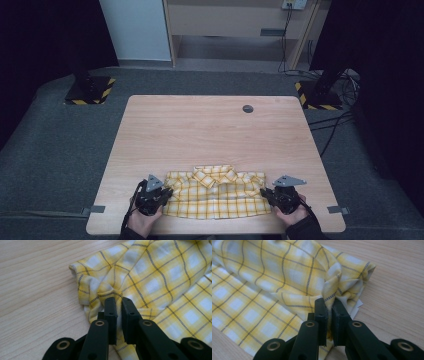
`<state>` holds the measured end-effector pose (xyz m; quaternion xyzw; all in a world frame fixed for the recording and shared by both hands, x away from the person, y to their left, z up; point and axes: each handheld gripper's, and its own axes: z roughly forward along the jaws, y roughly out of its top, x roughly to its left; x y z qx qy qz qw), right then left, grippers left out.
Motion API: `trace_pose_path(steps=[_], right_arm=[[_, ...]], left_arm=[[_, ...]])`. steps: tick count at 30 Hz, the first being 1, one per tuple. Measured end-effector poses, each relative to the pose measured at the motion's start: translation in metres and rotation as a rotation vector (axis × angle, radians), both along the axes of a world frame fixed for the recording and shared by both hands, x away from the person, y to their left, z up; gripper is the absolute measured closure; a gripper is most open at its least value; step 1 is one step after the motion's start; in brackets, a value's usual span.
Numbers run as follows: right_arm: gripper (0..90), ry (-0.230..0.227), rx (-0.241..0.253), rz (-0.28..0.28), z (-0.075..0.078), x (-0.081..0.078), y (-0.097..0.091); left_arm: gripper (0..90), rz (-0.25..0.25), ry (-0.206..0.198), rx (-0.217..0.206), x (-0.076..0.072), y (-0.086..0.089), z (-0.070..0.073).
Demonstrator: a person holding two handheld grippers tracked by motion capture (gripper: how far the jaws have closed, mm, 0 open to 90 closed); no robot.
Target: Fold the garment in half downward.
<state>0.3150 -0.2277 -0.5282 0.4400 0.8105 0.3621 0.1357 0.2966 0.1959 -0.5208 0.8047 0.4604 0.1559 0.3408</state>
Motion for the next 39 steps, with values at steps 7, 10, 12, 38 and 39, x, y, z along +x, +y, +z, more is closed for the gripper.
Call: trace_pose_path(steps=[7,10,12,38,39], right_arm=[[84.9,0.015,-0.018,-0.010,0.001,0.003,0.003],[85.0,0.012,-0.040,-0.011,0.002,0.004,0.005],[85.3,0.002,-0.060,-0.022,0.002,0.005,0.008],[38.1,-0.055,0.112,0.007,0.011,0.022,-0.017],[35.9,-0.063,0.118,0.005,0.014,0.022,-0.018]], left_arm=[[83.1,0.007,-0.036,0.054,0.000,-0.008,-0.002],[83.1,0.009,-0.049,0.069,0.001,-0.011,-0.002],[83.2,0.008,-0.063,0.087,0.004,-0.013,-0.003],[33.2,0.038,-0.173,-0.063,0.015,0.011,0.002],[31.0,0.041,-0.182,-0.079,0.015,0.012,0.005]])
